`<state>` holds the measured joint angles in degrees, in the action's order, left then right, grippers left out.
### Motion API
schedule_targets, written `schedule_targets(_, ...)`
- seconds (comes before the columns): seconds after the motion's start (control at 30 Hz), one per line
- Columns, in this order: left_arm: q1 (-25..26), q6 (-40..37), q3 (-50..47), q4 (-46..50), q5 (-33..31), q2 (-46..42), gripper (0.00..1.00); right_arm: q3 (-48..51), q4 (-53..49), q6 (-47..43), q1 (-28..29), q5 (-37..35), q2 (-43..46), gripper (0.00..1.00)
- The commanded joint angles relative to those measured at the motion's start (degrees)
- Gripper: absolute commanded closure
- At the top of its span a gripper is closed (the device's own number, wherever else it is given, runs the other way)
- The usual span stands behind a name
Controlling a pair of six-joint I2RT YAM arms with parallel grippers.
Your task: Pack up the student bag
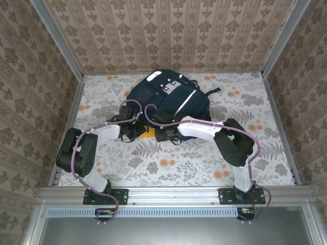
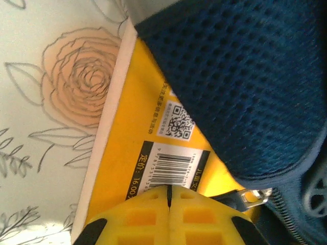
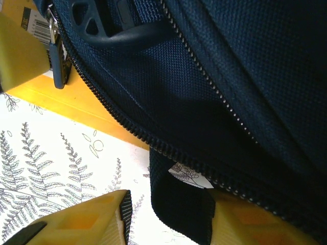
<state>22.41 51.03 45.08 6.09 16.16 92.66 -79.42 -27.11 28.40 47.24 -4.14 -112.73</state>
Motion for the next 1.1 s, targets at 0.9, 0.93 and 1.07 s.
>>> schedule_targets(0.9,0.92,2.36,-12.53,18.09,-4.31,-28.26,0.89,-0.21,-0.95,0.13,-6.74,1.32,4.54,0.54)
schedule_targets(0.93,-0.35,0.09,-10.57,17.35,-2.99,-26.33,0.85,1.62,-0.26,1.49,-6.33,2.21,6.44,0.54)
schedule_targets(1.07,-3.66,-7.83,-3.01,13.1,0.48,-15.86,0.74,9.28,4.58,9.8,-4.51,6.6,12.13,0.48)
